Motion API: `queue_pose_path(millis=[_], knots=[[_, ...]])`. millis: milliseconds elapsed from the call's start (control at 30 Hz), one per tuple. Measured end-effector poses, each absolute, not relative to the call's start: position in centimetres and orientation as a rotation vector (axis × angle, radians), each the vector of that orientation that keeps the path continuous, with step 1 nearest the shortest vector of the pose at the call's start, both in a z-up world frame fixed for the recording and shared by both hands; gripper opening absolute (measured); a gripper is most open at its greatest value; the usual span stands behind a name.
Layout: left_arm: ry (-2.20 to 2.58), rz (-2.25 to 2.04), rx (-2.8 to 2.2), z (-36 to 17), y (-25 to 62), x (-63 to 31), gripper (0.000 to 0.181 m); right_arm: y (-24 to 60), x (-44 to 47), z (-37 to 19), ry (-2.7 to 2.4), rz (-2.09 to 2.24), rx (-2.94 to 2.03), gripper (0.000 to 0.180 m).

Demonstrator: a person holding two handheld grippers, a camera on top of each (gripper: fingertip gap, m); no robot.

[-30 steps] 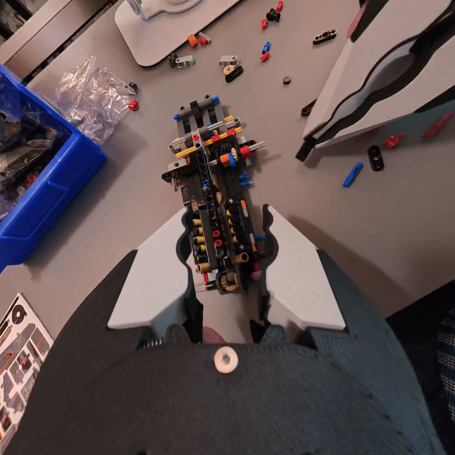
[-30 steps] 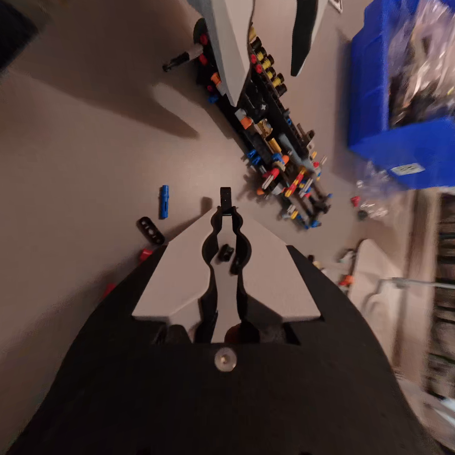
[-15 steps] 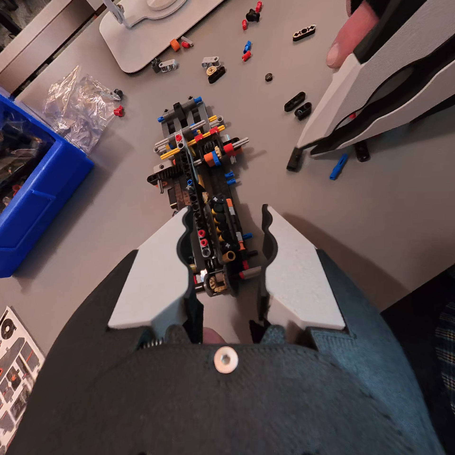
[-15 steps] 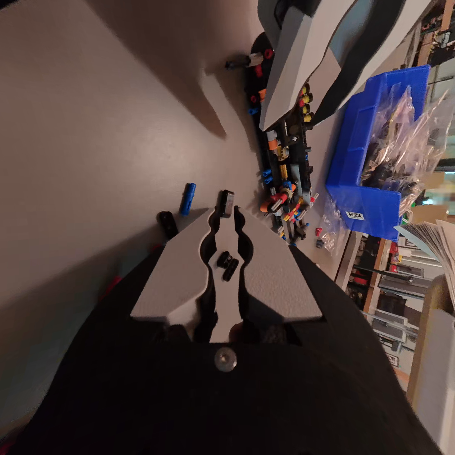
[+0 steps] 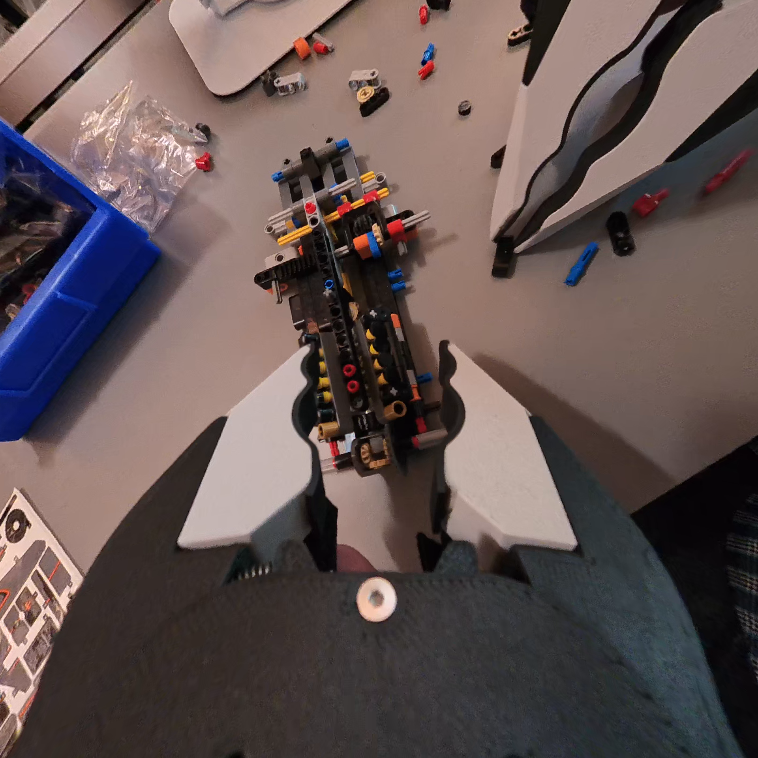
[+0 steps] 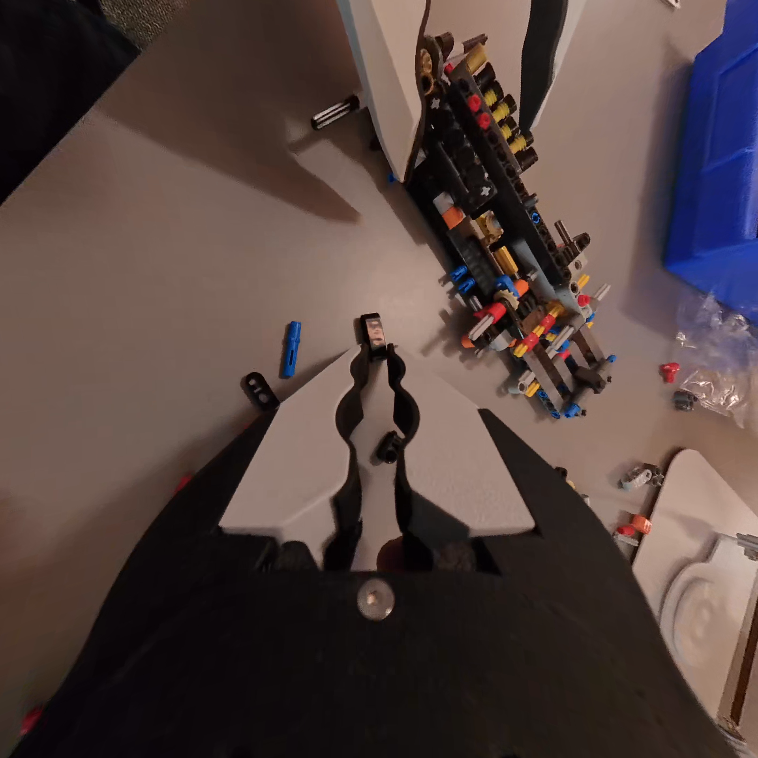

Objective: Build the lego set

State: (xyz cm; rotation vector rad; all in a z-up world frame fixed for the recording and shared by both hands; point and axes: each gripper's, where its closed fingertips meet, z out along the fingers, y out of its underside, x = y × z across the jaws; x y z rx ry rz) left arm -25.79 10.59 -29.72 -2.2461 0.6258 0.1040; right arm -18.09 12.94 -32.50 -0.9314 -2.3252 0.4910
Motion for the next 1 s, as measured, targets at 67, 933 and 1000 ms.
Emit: queue_pose_path(millis=[67,933,1000], knots=[[0.628,0.11,-2.254,-29.8,10.7,-26.0,0.061,13.0,-18.4,-32.2,-2.298,0.488,-0.923,0.005],[1.302,0.618,-1.656,-27.9,12.2,-18.3,0.009,11.3,-18.2,-27.6,-2.168,1.039,-1.113,0.004],[1.3,0.614,-1.659,-27.9,12.2,-18.1,0.008,11.4,-18.0,-27.5,-2.17,1.075,-1.135,0.004]])
